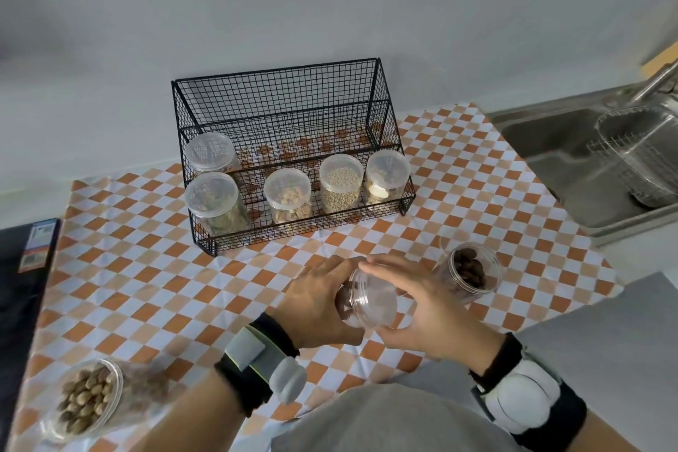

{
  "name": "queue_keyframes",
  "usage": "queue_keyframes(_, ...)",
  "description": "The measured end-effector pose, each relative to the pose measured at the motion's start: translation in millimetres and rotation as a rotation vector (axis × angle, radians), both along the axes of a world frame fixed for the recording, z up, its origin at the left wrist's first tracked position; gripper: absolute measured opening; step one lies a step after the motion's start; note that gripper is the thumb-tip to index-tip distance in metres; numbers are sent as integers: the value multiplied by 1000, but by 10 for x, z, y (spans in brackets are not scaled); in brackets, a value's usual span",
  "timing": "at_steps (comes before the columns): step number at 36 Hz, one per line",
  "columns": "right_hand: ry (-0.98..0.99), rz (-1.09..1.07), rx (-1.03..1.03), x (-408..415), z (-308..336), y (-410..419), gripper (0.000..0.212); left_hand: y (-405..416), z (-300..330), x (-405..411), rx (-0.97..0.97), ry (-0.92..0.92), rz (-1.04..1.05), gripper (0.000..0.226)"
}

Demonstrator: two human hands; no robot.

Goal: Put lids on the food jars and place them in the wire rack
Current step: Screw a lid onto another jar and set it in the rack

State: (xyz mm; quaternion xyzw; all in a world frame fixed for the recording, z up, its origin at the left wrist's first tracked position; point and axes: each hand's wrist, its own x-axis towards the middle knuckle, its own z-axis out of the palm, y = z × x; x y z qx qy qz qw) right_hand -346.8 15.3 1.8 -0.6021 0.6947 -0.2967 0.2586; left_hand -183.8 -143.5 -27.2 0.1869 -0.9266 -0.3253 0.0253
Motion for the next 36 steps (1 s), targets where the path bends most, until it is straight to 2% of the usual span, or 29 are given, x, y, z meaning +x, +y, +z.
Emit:
queue_keyframes(16,25,67,29,-3,47,-32,75,11,-34,15,-15,-35,26,96)
queue_keyframes(25,-19,40,90,-22,9,-143,84,-18,-22,66,12,-20,68,102)
queue_keyframes(30,-24,-98,270,58,161,-251,84,-36,30,93,-17,-20,92,101)
queue_keyframes(32,75,-114,374,87,222,-319,81,-45,44,124,-29,-29,93,98)
queue_keyframes(34,131,-90,483,93,302,-372,94,-47,41,161,-26,-24,103,98)
queue_keyframes(36,96,-51,566,78,344,-407,97,-54,38,201,-17,-19,124,98)
